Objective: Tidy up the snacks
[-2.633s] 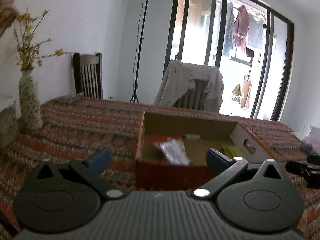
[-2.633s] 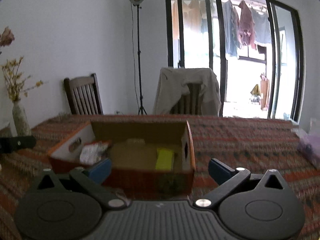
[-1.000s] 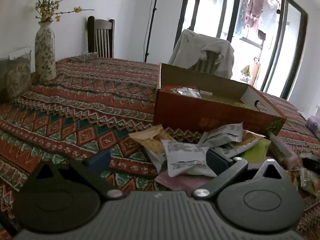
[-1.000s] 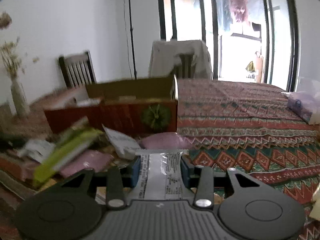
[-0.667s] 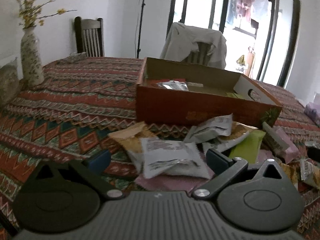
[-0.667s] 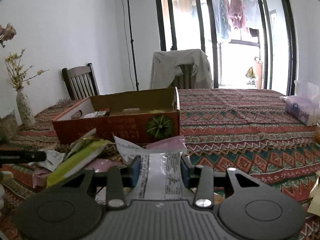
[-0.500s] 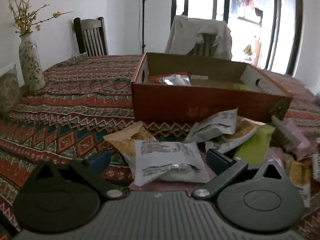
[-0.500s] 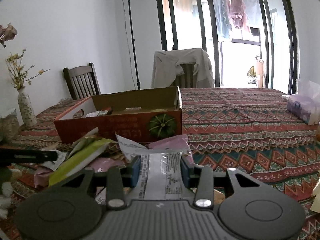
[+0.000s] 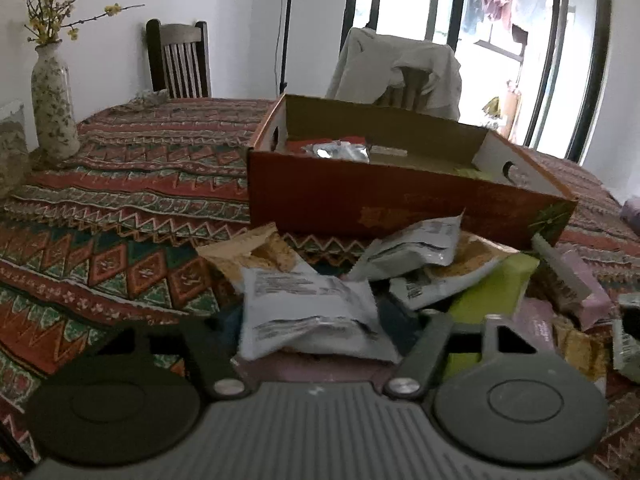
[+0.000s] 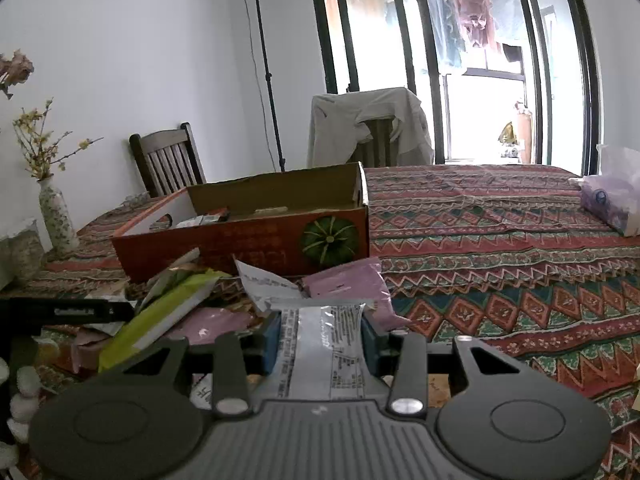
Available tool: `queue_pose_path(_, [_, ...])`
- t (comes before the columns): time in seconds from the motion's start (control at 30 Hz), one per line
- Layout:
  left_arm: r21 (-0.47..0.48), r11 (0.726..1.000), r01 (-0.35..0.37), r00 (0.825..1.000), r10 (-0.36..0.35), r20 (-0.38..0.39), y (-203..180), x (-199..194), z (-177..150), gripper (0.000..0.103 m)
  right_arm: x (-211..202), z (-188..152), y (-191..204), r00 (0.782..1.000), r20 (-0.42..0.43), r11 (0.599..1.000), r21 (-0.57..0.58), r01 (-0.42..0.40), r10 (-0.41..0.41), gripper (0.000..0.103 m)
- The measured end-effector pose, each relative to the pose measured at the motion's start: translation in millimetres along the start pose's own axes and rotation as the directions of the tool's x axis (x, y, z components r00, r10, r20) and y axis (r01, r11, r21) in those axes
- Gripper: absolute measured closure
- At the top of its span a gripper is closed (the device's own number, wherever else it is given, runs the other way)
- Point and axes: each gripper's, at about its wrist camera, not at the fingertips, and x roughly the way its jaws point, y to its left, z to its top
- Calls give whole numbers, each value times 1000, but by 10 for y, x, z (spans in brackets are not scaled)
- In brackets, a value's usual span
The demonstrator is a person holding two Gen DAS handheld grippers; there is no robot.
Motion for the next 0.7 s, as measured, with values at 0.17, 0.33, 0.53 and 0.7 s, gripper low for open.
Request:
queue_pose_path(0.17, [3, 1000, 17, 1000, -17, 23, 26, -92, -5, 54, -4, -9, -11, 1000, 0, 1000, 5, -1, 1, 63])
queue_pose_path(0.33, [13, 999, 33, 997, -33, 63, 51, -226, -9, 60, -8, -10, -10, 1000, 0, 1000, 6, -2, 2, 63])
queue_pose_path(0.53, [34, 997, 63, 990, -67, 123, 49, -398, 46, 80, -18, -3, 30, 1000, 6, 1000, 2, -4, 4, 63])
queue_pose_path(0.7, [55, 996, 75, 985, -83, 154, 34, -479, 74, 85, -20, 4, 44, 1000, 8, 1000, 0, -7, 7, 63])
